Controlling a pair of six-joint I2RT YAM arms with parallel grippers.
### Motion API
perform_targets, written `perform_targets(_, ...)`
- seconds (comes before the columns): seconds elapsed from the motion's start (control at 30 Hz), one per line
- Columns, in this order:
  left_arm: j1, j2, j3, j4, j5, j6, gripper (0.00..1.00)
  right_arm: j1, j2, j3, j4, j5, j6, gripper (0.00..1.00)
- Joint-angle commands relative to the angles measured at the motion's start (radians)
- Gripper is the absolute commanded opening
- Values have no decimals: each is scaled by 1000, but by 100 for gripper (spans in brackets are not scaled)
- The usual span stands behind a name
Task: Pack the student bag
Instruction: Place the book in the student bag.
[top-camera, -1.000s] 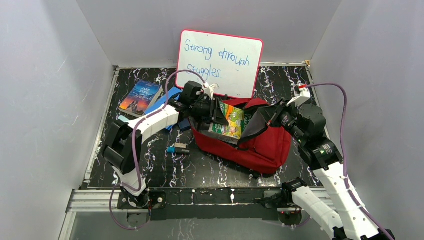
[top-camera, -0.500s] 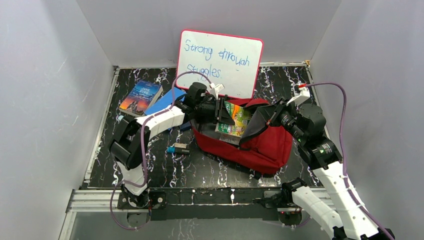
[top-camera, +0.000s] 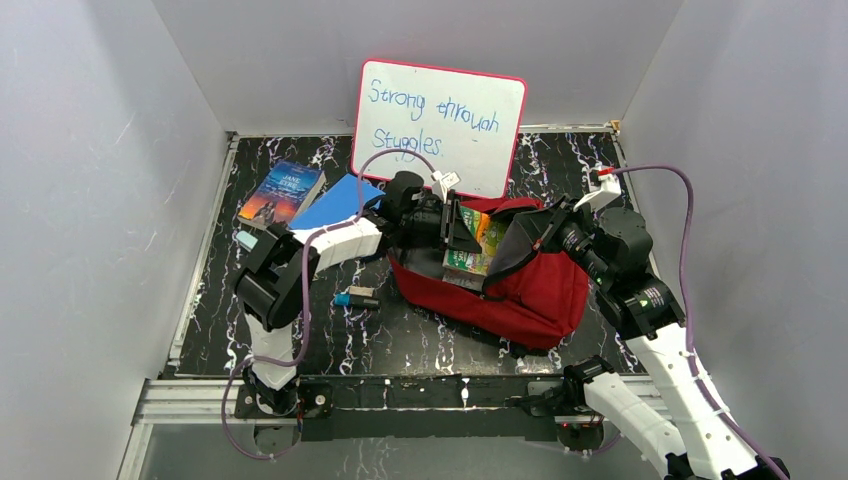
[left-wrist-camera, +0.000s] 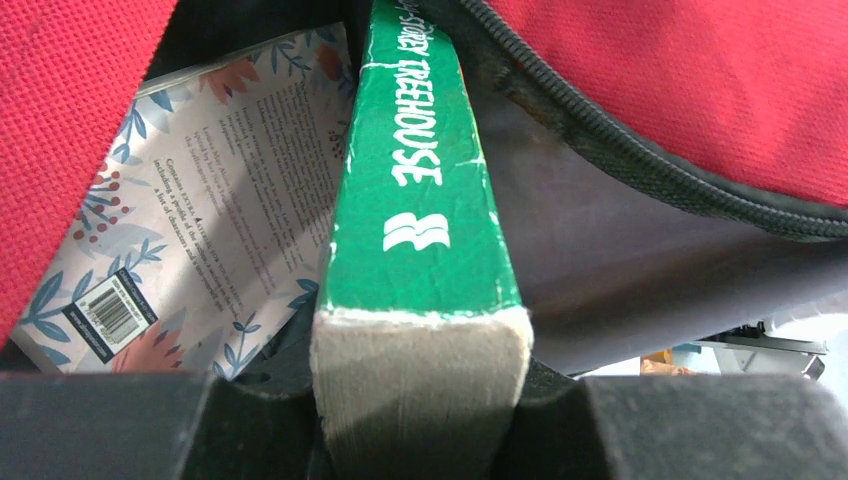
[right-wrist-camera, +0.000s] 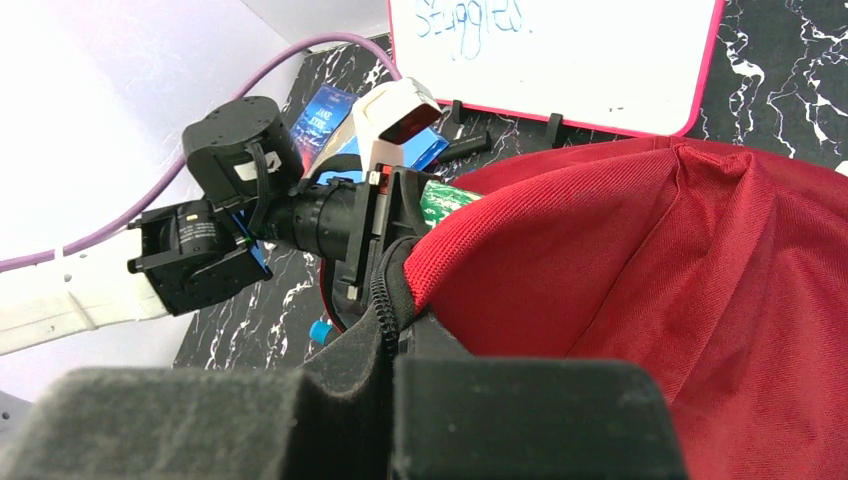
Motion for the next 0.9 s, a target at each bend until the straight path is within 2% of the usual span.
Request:
perform_targets(0.0,-9,7,-16,128,65,-10,0,-4,-20,17,91,4,17,0)
perform_targets(0.13,-9,41,-38,184,80,-28,0,-2,-21,9,90,1,22,0)
perform_targets(0.43,-3,103,-10,92,60,62,0,-3,-23,2,84,3,22,0)
perform_targets(0.83,-5,167,37,117,67,45,0,-2,-21,-11,91,-5,27,0)
perform_targets(0.87,-5,166,38,114,65,47,3,-2,-22,-12,91,-6,28,0)
